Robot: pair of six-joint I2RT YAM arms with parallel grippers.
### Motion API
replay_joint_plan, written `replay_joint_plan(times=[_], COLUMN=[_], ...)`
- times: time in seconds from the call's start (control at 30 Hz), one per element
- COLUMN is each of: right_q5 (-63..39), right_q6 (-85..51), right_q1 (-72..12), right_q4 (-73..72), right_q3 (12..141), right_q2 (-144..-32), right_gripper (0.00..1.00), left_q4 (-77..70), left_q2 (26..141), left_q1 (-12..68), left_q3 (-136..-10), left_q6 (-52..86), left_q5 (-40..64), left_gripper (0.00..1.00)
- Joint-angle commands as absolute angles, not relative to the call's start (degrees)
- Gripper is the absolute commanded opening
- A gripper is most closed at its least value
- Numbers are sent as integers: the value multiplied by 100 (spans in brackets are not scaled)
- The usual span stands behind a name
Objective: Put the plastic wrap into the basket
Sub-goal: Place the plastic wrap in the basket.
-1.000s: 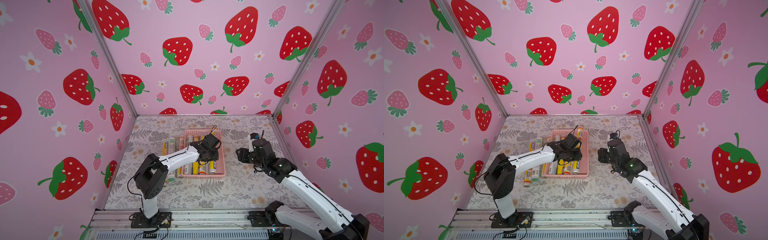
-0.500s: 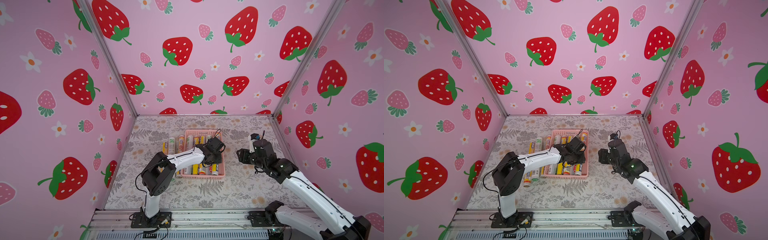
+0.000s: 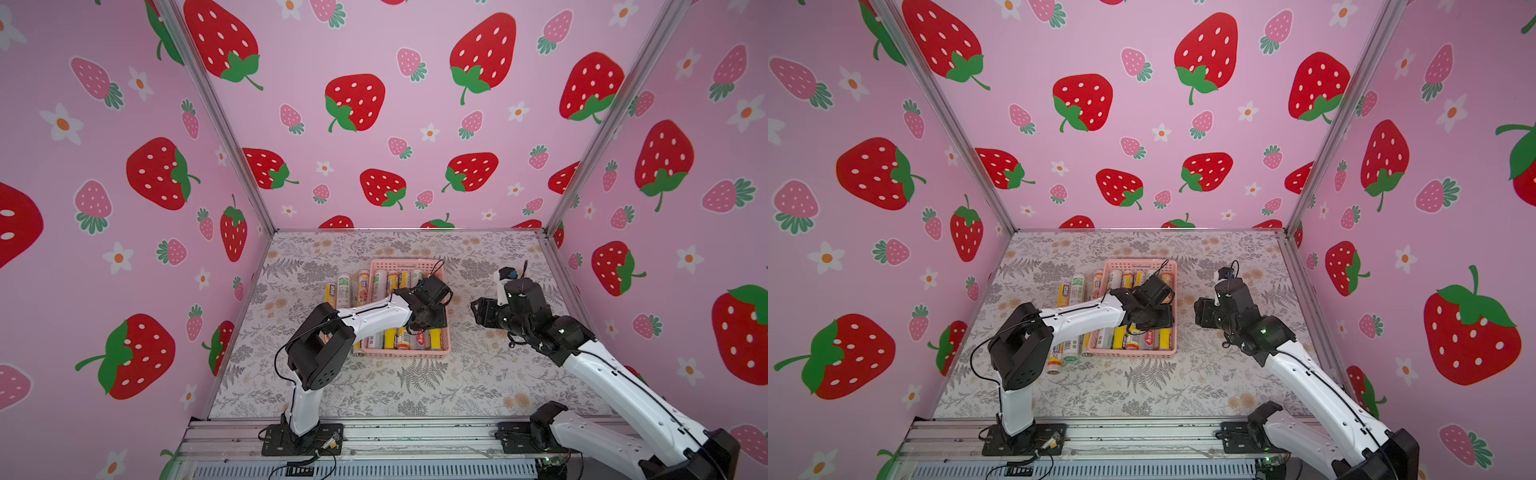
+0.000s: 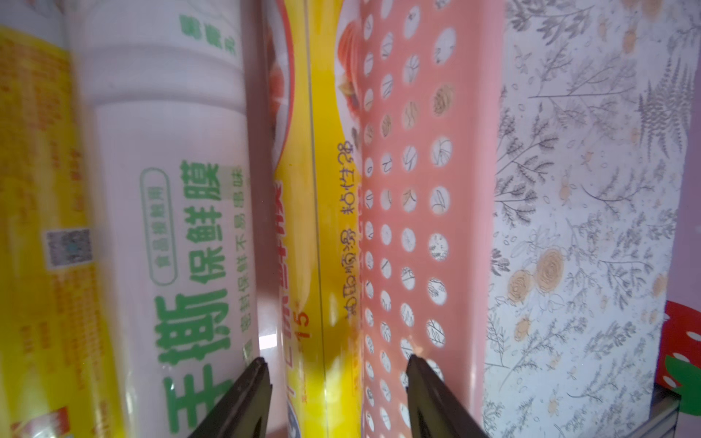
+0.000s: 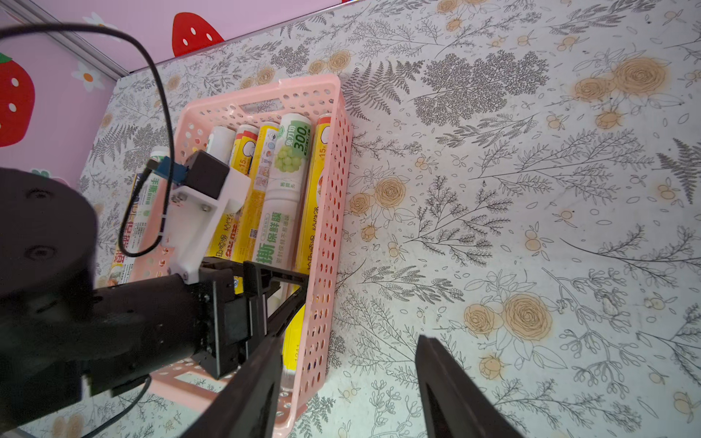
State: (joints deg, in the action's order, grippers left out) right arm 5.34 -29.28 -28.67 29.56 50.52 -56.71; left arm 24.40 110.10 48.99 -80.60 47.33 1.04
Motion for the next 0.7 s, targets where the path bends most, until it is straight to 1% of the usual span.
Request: replay_joint_plan(times=[0.0,0.13,0.27,0.47,0.6,0.67], right_q5=[451,340,99,-250,-432,-494], right_q6=[-2857,-2796,-2701,-2792,-2795,-2777], right_q1=[-2848,-2848,-2848,-2854,-2856,-2858], right_q4=[2860,2897,2870,2638,2819,2837], right_q3=[5269,5437,5593,5711,5943,5985], right_q2=[-5781,-5935,-6215,-6676,-7043,-7196], right_gripper=[61,62,62,62,62,62], left_q4=[2870,3750,4395,4580,4996,5172], left_q2=[10445,9791,8955,7428,6673,6472], left_q1=[4909,4792,4525,3302,2859,2520], left_q3=[-8503,-8605,-8096,-6547,-5938,-5719], left_q6=[4169,3821,3941,4347,4356,4359], left_q5=[-79,-724,-1441,-1383,-2026,-2109], left_gripper=[63,68,77,78,79,79])
